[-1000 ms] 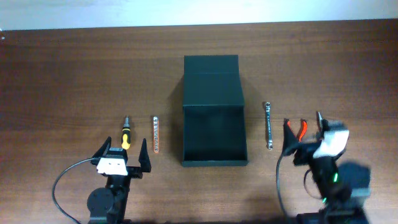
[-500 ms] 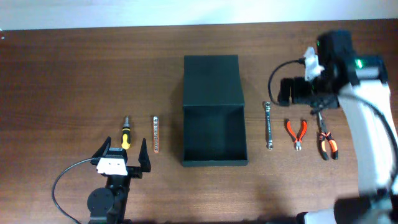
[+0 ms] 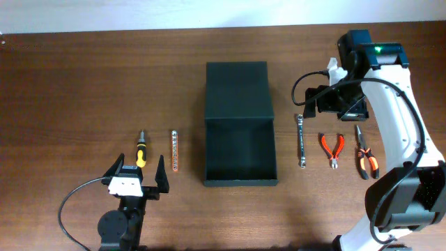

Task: Pack container
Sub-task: 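Move the right gripper over the chrome wrench right of the box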

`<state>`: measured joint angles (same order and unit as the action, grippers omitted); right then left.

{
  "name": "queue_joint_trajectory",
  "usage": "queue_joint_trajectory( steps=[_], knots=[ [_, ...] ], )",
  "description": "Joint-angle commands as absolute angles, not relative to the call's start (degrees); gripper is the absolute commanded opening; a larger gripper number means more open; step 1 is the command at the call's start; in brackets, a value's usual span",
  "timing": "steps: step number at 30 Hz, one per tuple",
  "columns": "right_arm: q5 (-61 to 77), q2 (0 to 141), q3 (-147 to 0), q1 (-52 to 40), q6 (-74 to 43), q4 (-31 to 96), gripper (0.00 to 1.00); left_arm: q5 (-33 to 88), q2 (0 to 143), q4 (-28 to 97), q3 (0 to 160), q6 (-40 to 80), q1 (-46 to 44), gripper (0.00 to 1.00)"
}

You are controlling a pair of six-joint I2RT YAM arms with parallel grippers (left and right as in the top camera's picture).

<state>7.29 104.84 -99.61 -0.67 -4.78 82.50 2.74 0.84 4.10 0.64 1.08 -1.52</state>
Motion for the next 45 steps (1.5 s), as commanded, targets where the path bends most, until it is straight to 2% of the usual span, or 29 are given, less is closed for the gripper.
queue_joint_trajectory(
  steps=[1,8,27,39,45],
  knots=[
    [11.3,104.6,-100.9,-0.7,-5.4,81.6,0.99,2.7,0.4,4.5,0.5,0.2,-1.2,0.99],
    [0.7,107.4,-100.8,-1.2,-5.4,84.4,0.99,2.7,0.4,4.5,0.5,0.2,-1.2,0.99],
    [-0.6,118.1,-100.7,-8.2,-4.9,79.4,0.99,2.7,0.4,4.5,0.5,0.2,-1.2,0.99],
    [-0.7,118.4,-97.9,-7.1,-5.0,75.7,0.99,2.7,0.4,4.5,0.5,0.2,-1.2,0.99],
    [-0.7,118.4,-94.9,-7.1,-12.4,72.6,0.99,2.7,0.4,4.5,0.5,0.2,-1.2,0.99]
  ],
)
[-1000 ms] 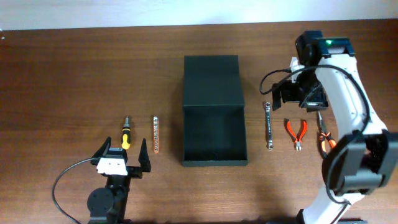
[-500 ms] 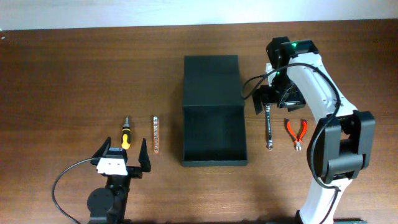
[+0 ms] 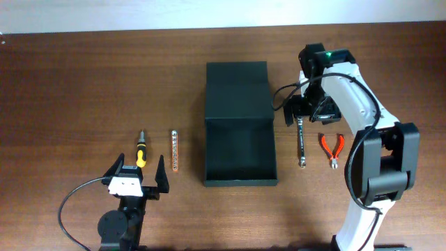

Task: Pack container
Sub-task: 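Move the right gripper over the chrome wrench right of the box, then lower the right gripper and close it on the wrench handle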

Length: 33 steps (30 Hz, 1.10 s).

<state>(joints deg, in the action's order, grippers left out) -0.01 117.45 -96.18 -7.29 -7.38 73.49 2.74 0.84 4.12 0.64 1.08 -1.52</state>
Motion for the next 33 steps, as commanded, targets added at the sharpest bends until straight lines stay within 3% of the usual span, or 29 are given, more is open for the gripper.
queue_joint_trajectory(
  steps=[1,33],
  knots=[
    [-0.6,118.4,-94.8,-7.1,-12.6,72.1,0.99,2.7,0.4,4.5,0.5,0.2,-1.2,0.99],
    [-2.2,118.3,-88.3,-10.4,-13.3,65.7,0.99,2.7,0.4,4.5,0.5,0.2,-1.2,0.99]
  ],
)
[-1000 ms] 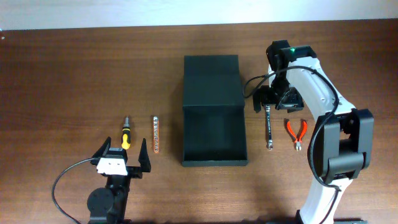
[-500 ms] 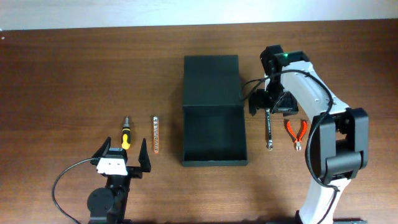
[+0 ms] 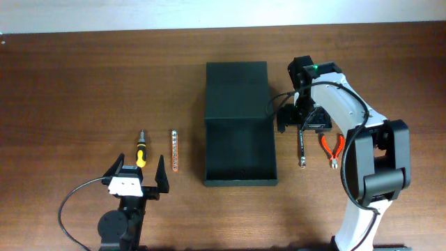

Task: Pack container
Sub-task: 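Lower the right gripper and close it on the wrench handle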

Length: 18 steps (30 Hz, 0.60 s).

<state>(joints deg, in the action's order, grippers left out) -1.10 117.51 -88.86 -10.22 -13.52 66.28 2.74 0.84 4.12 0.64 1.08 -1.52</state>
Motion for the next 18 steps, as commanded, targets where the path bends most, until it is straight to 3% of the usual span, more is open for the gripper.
queue_joint_trajectory(
  steps=[1,18],
  knots=[
    [-2.2,118.3,-88.3,-10.4,-12.9,65.5,0.99,2.7,0.4,4.5,0.5,0.2,-1.2,0.99],
    [-3.5,110.0,-79.0,-8.3,-12.5,63.9,0.99,2.7,0.4,4.5,0.5,0.2,-1.2,0.99]
  ],
)
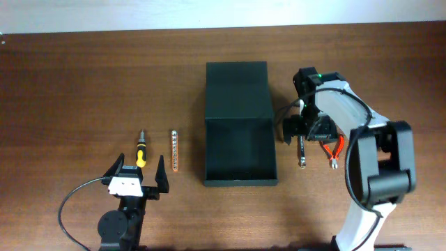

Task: Pack container
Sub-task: 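Lower the right gripper and close it on the wrench handle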

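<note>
The open black container (239,150) lies at the table's centre, its lid (237,90) folded back behind it. To its right, my right gripper (300,132) hangs over the upper end of a silver wrench (303,157); its fingers look spread to either side of the shaft, so it is open. Red pliers (336,148) peek out from under the right arm. Left of the container lie a slim copper-and-silver bar (175,150) and a yellow-and-black screwdriver (141,148). My left gripper (137,178) rests open near the front edge, below the screwdriver.
The right arm's white links (362,118) arch over the table's right side and cover whatever lies beyond the red pliers. The left arm's base and cable (77,202) sit at the front left edge.
My right gripper has shifted a little toward the front and right, now lower along the wrench's upper end. The left arm and all tools are unmoved.
My right gripper started at the back right, above the red pliers and a black-and-orange pair. It then stood beside the container's lid above the wrench, then over the wrench's top end, and now sits further down it. Nothing has been lifted.
</note>
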`<state>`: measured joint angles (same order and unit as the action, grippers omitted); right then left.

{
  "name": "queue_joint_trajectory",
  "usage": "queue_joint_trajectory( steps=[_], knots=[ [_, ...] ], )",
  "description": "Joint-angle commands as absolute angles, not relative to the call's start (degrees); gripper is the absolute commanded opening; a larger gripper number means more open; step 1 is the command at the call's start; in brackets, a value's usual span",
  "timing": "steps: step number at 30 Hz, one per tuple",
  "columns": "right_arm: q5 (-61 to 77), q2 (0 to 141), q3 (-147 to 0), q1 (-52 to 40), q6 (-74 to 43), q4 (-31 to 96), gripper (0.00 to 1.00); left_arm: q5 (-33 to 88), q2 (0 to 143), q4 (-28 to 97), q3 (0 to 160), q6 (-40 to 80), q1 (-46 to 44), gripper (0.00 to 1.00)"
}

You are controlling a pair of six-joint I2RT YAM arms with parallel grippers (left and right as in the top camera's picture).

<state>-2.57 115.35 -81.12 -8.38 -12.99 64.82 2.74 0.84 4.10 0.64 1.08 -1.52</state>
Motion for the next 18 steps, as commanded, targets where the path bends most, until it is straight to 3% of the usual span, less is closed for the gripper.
queue_joint_trajectory(
  steps=[1,18],
  knots=[
    [-3.5,109.4,-78.1,-8.3,-12.5,63.1,0.99,2.7,0.4,4.5,0.5,0.2,-1.2,0.99],
    [-1.6,109.1,-76.0,-8.3,-14.0,55.1,0.99,2.7,0.4,4.5,0.5,0.2,-1.2,0.99]
  ],
)
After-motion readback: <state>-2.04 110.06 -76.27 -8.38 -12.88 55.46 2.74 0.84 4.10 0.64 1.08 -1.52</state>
